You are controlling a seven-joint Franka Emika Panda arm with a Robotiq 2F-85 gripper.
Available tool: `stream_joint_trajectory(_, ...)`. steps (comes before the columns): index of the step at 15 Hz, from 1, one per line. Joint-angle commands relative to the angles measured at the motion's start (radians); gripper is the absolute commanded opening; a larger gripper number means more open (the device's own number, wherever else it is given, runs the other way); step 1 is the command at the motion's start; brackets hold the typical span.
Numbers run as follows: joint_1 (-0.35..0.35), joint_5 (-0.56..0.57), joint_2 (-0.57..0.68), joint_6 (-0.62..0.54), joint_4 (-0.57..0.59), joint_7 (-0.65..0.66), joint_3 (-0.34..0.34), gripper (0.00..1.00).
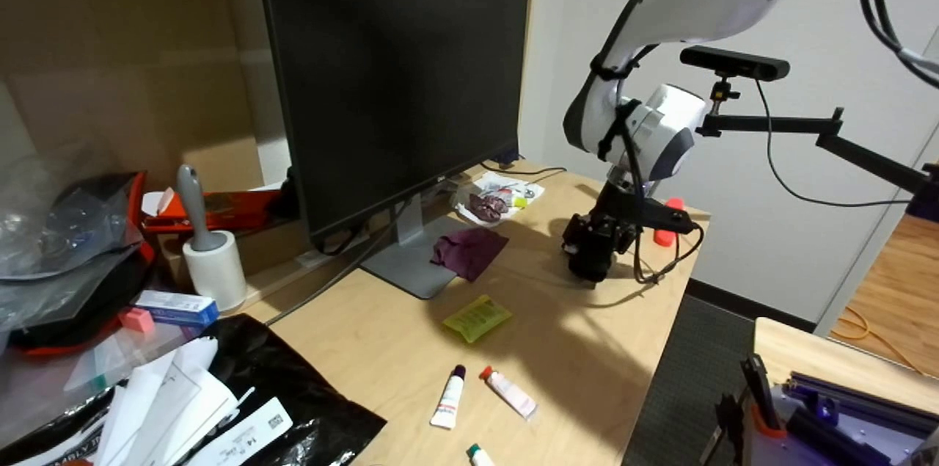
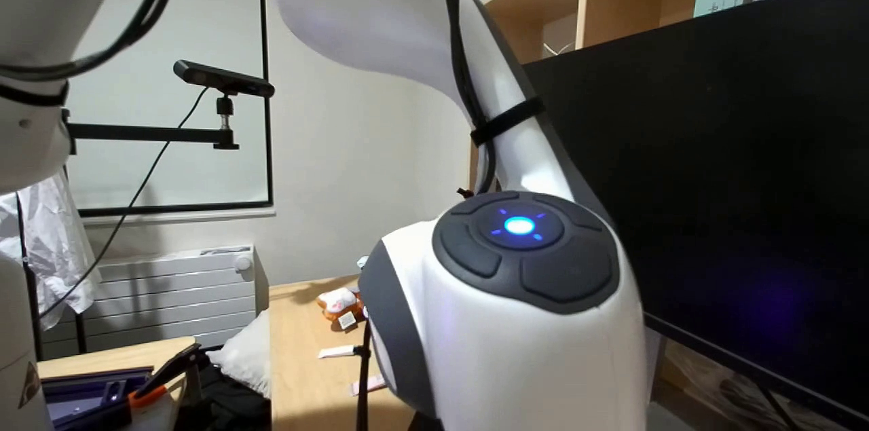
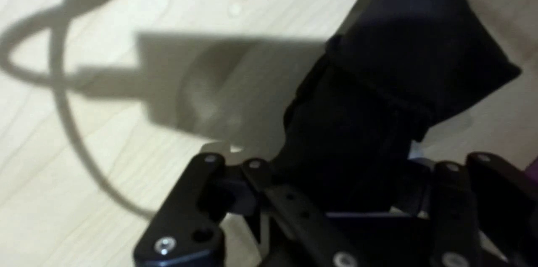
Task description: Move the purse to the right
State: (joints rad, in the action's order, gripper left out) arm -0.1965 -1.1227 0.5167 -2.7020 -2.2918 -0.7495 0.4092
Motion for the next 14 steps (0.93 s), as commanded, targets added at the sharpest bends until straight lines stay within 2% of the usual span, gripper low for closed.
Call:
stream_joint_trajectory(1, 0.091, 0.191, -0.069, 0.001, -0.071, 0.008, 0.052, 0.05)
stream_joint_trajectory(2, 0.076, 0.308, -0.098, -0.042, -0.099, 0.063, 0.022, 0.05)
stream_joint_trajectory(3, 0.059, 0.183, -0.025, -0.008, -0.029, 0.011, 0.026, 0.20)
stream_joint_trajectory(4, 0.069, 0.240, -0.039, -0.016, -0.044, 0.036, 0.024, 0.20)
stream_joint_trajectory(6, 0.080, 0.273, -0.059, -0.020, -0.064, 0.047, 0.023, 0.20)
stream_joint_trajectory(7, 0.080, 0.274, -0.064, -0.021, -0.069, 0.047, 0.023, 0.05)
stream_joint_trajectory(10, 0.061, 0.360, -0.073, 0.102, -0.028, -0.053, 0.011, 0.05)
stream_joint_trajectory(11, -0.046, 0.468, -0.100, 0.112, -0.018, -0.016, -0.090, 0.05)
stream_joint_trajectory(14, -0.112, 0.611, -0.102, 0.184, 0.034, -0.032, -0.160, 0.05)
